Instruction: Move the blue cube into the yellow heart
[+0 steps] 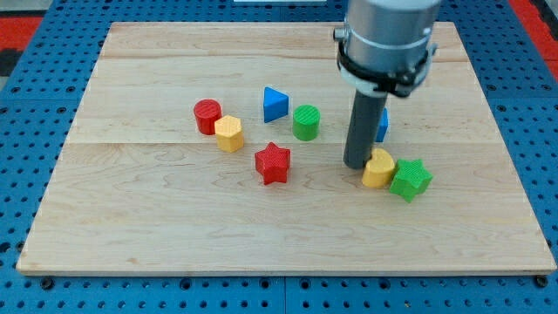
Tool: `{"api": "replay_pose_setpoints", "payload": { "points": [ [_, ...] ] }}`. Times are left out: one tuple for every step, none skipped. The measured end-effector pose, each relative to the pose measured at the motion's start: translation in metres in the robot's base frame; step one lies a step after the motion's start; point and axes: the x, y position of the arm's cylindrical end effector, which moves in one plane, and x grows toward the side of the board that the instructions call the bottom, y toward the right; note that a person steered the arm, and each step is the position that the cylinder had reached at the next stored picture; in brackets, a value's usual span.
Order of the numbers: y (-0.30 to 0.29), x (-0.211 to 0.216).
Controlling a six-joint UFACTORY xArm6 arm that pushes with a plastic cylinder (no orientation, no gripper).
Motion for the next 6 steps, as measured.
{"api": "replay_pose_setpoints", "payload": {
  "points": [
    [0.014, 0.014],
    [-0.008, -0.012],
    [-0.015, -0.044],
    [-0.015, -0.109],
    [0.001, -0.136],
    [0.051, -0.076]
  ]
}}
